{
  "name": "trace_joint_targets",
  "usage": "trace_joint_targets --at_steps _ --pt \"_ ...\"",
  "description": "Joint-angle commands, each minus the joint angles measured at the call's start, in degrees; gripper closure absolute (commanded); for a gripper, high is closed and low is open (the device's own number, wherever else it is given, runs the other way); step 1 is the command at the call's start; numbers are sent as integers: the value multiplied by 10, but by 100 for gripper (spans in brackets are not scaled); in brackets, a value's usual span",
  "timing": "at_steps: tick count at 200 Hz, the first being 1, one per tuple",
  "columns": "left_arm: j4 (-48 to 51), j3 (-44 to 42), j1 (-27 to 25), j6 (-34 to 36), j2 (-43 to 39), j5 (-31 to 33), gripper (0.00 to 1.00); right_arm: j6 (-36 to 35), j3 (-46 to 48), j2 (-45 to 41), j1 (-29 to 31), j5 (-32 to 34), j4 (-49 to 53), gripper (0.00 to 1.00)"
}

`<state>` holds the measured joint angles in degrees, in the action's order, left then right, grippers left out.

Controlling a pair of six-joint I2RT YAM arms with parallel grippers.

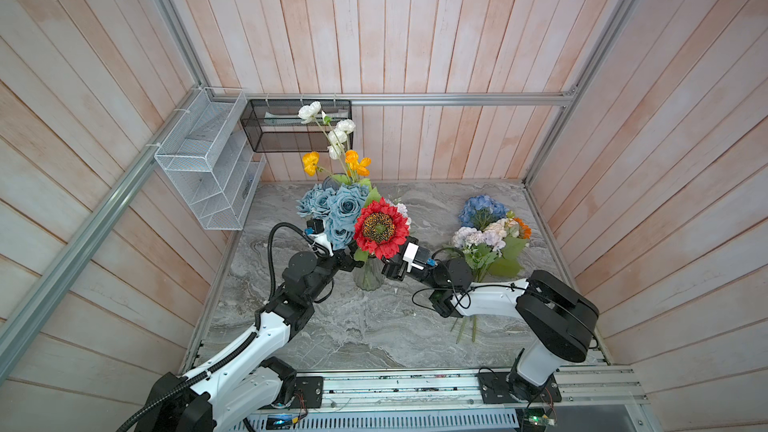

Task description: Arrange the flowers into the vase

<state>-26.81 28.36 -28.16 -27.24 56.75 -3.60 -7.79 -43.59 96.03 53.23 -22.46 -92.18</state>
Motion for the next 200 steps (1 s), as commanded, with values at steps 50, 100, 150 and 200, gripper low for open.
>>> trace_joint_targets --at_steps 50,100,150,200 --pt "-4 -13 4 -6 -11 12 0 -13 -3 -22 0 -3 -45 100" --pt "1 -11 4 -7 -13 12 0 7 20 13 -1 8 -96 100" --pt "1 -13 4 -6 -15 13 0 25 57 12 -1 21 -83 100" --pt "0 -11 4 -6 -16 12 0 39 95 -3 0 38 -62 93"
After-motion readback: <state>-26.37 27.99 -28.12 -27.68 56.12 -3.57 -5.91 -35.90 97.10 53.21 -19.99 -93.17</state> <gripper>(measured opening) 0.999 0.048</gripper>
